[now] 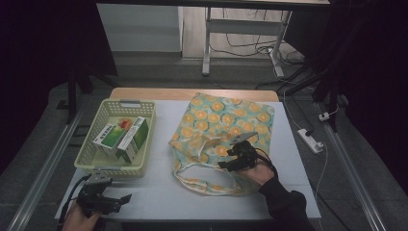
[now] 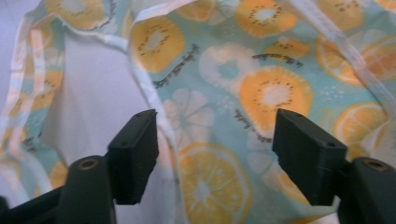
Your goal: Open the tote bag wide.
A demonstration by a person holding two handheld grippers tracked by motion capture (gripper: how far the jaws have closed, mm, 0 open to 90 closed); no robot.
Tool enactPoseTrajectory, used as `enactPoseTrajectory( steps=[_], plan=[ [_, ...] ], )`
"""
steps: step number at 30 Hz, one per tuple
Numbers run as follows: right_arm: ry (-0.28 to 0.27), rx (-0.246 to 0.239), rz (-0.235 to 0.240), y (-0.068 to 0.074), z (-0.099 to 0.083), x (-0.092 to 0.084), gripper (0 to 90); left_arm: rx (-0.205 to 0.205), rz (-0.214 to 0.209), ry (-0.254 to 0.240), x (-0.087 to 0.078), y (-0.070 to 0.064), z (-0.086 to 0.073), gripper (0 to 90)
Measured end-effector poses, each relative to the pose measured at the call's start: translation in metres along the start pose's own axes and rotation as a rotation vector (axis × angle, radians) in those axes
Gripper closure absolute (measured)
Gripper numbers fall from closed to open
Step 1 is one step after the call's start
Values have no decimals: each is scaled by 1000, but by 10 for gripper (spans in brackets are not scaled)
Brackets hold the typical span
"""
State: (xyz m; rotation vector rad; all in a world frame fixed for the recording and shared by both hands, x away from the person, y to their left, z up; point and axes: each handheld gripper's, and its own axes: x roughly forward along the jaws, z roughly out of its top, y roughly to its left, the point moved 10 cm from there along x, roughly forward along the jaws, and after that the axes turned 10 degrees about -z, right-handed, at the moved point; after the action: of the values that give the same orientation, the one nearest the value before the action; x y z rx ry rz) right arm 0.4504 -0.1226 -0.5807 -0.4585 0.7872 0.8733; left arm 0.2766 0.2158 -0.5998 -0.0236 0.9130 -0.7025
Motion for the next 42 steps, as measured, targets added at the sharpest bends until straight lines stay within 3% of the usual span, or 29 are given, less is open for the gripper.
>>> enactPoseTrajectory(
  steps=[2, 4, 6, 10, 11, 16, 21, 28, 42],
  plan=[
    [7, -21, 18, 5, -3, -1, 468, -1, 0, 1, 0, 0, 0, 35],
    [26, -71, 17, 10, -8, -2, 579, 0, 0, 2, 0, 0, 0, 35],
    [37, -108, -6, 10, -11, 0, 671, 1, 1, 6, 0, 0, 0, 36],
    [74, -125, 5, 11, -17, 4, 882, 3, 4, 9, 1, 0, 0, 37],
    [73, -119, 13, 12, -16, 3, 898, 3, 3, 9, 1, 0, 0, 37],
    [31, -112, -59, 1, -5, 1, 900, 2, 4, 12, 1, 0, -1, 37],
    [2, -75, -94, -12, 3, 6, 894, 2, 3, 19, 2, 0, -1, 38],
    [-5, -91, -140, -15, 4, 15, 705, 8, 2, 26, 2, 0, -1, 39],
    [-22, -89, -246, -31, 11, 20, 491, 12, 3, 32, 3, -1, -2, 40]
  ],
)
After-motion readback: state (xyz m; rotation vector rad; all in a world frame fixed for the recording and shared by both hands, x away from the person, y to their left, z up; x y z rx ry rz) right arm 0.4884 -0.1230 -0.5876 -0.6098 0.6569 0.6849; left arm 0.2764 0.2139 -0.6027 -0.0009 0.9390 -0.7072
